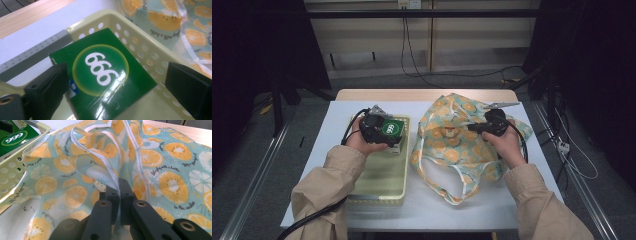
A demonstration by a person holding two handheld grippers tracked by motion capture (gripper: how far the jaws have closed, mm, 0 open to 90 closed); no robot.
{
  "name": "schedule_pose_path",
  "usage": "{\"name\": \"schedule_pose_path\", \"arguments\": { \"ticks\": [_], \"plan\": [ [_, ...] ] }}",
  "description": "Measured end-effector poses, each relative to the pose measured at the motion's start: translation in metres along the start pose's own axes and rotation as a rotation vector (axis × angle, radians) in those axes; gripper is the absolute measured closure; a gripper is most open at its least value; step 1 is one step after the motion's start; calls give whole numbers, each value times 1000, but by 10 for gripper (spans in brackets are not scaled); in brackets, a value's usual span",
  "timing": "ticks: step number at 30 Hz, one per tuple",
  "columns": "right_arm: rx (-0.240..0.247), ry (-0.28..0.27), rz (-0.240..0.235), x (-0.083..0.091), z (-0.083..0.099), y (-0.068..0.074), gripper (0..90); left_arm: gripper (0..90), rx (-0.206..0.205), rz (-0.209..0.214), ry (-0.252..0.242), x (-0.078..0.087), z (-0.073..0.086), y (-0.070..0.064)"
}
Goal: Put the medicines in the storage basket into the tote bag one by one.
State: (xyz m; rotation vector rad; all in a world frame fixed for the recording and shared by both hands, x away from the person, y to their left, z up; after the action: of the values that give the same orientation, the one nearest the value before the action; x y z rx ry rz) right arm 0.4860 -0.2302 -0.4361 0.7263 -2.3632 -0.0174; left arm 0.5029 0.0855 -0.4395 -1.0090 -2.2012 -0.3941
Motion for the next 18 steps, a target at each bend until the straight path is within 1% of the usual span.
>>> {"name": "schedule_pose_path", "arguments": {
  "ticks": [1,2,3,4,5,6,7,8,9,10,16,18],
  "plan": [
    [0,-1,0,0,0,0,893,42,-2,-33,1,-1,-1,1],
    [-2,-2,-1,0,0,0,893,42,2,-15,-2,-2,-1,0],
    [-2,-2,-1,0,0,0,894,41,6,-21,-2,-4,-2,1],
    [-2,-2,-1,-1,0,0,893,38,9,-56,6,-4,-2,2],
    [-2,-2,-2,-1,0,-1,893,37,6,-42,6,-6,-2,2],
    [-3,-4,-2,-1,0,-1,893,36,3,-51,11,-7,-2,2],
    [-5,-5,-3,-1,0,-1,893,34,-9,-59,17,-7,-1,3],
    [-7,-4,-4,-1,0,-1,893,34,-9,-62,18,-8,-1,4],
    [-6,-4,-3,-1,0,-2,893,22,-3,-89,24,-8,0,5],
    [-7,-6,-3,-1,0,-2,893,16,2,-64,14,-8,0,5],
    [-9,-8,-3,0,0,-3,893,27,8,-61,19,-4,3,8],
    [-11,-10,-2,1,0,-4,893,35,10,-64,29,-1,4,10]
  ]
}}
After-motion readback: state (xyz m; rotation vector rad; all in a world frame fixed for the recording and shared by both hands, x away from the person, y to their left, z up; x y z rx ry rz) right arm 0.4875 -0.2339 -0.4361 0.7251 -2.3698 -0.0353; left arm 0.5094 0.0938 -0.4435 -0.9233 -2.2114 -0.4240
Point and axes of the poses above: each handheld gripper's, and its own axes: x roughly backward along the jaws, z roughly out of its underside, y roughly to its left, the point moved 7 cm from there along -x, roughly forward along the jaws, and after that the axes turned 2 degrees about -y, right-handed, at the moved point
